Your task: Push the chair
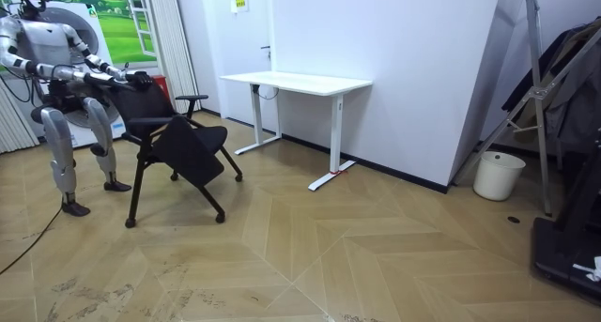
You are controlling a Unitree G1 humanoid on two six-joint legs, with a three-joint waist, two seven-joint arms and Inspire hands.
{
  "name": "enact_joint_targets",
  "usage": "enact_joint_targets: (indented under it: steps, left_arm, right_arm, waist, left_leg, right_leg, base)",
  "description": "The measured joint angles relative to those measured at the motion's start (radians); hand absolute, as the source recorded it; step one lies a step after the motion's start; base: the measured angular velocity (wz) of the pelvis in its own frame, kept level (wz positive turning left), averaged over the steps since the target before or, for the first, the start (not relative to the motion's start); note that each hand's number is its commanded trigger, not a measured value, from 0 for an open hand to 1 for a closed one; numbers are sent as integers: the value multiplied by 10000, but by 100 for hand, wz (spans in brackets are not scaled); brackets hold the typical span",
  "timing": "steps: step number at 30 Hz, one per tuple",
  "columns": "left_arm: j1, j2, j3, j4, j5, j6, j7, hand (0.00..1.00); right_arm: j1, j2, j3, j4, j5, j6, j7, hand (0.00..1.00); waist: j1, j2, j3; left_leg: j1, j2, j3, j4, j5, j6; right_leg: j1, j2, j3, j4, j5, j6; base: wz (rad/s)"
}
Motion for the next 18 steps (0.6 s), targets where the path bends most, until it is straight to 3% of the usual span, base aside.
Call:
enact_joint_targets:
  steps: [6, 9, 10, 12, 18]
  left_arm:
    - [-150, 46, -124, -31, -1, 3, -36, 100]
    - [-162, 50, -125, -67, -2, 3, -86, 100]
    - [-167, 49, -131, -67, -2, 3, -97, 100]
    - [-206, 49, -160, -68, -2, 2, -125, 100]
    - [-348, 46, -265, -100, 7, 0, -215, 100]
  right_arm:
    - [-330, 447, 48, 645, 231, 101, -256, 0]
    - [-332, 488, 49, 700, 229, 100, -371, 0]
    - [-332, 488, 53, 717, 232, 100, -394, 29]
    - [-332, 488, 56, 726, 232, 101, -425, 100]
    - [-332, 486, 57, 766, 344, 118, -466, 100]
  waist:
    - [86, -74, 39]
    - [114, -85, 45]
    - [134, -90, 48]
    - [193, -107, 57]
    - [241, -195, 79]
  left_leg:
    - [-8, -2, -30, -14, 0, 0]
    - [-12, -5, -30, -14, 0, 0]
    - [-10, -4, -30, -14, 0, 0]
    - [-6, -3, -31, -14, 0, 0]
    - [-47, -9, -35, -13, 0, 0]
  right_leg:
    - [-6, -5, -122, -5, 0, 0]
    - [-6, -7, -135, -8, 0, 0]
    - [-5, -7, -152, -5, 0, 0]
    - [-9, -7, -168, -6, 0, 0]
    - [8, -19, -453, -15, 0, 0]
  base:
    - [1]
    - [0]
    - [0]
    - [0]
    - [4]
